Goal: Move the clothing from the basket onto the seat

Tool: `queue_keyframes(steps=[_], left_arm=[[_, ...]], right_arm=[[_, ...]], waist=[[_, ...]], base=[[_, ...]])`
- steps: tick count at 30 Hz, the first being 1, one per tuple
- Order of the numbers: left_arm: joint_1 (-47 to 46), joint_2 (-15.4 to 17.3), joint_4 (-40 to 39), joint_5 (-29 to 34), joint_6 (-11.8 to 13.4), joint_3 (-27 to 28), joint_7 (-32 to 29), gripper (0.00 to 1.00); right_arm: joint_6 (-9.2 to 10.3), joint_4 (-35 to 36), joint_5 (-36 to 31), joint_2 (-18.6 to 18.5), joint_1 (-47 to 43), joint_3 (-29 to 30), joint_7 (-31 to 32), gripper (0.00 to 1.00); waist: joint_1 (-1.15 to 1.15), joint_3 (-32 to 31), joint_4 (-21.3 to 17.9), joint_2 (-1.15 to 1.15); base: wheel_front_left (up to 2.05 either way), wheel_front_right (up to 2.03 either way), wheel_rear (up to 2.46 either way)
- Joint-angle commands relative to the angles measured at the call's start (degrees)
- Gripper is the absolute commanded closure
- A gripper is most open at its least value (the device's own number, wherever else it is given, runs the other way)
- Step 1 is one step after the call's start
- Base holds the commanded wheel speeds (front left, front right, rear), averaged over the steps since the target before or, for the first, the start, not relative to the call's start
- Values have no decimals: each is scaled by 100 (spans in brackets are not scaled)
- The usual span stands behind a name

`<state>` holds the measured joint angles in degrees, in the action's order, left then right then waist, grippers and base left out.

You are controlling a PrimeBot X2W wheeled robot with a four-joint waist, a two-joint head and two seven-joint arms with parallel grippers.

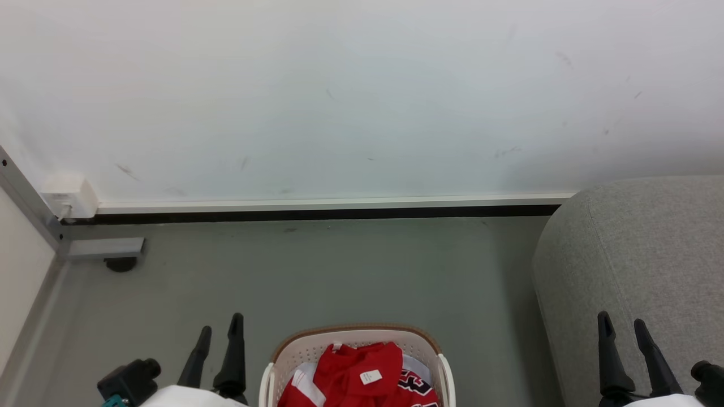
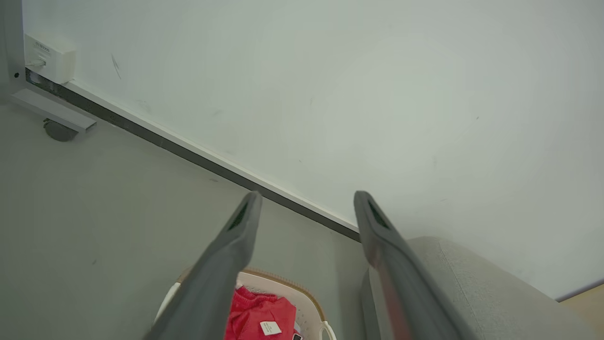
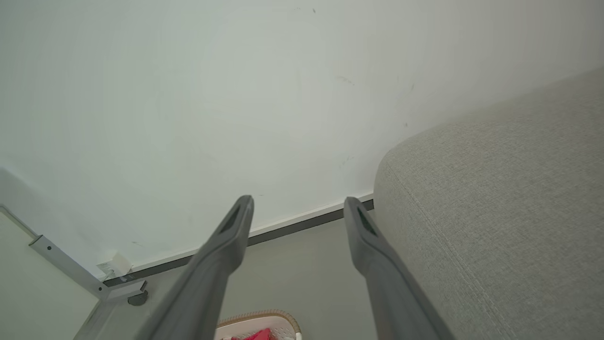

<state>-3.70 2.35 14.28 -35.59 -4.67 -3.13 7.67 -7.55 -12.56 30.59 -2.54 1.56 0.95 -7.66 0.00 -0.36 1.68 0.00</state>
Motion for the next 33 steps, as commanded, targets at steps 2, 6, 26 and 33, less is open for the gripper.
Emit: queue_keyframes(steps=[2, 6, 26, 33], left_arm=[[-22, 54, -13, 316, 5, -14, 74, 0], [0, 56, -1, 614, 11, -34, 137, 0], [78, 64, 6, 1737, 33, -123, 412, 0], [122, 67, 90, 2088, 33, -150, 492, 0]], right_arm=[[6, 16, -281, -35, -21, -3, -76, 0], [7, -16, -519, -35, -35, 12, -139, 0], [9, -208, -1366, -39, -156, 133, -413, 0], [9, -288, -1622, -43, -175, 142, -492, 0]], waist=[[0, -4, 7, 0], [0, -14, 20, 0], [0, -25, 4, 0], [0, -42, 5, 0]], base=[[0, 0, 0], [0, 0, 0], [0, 0, 0], [0, 0, 0]])
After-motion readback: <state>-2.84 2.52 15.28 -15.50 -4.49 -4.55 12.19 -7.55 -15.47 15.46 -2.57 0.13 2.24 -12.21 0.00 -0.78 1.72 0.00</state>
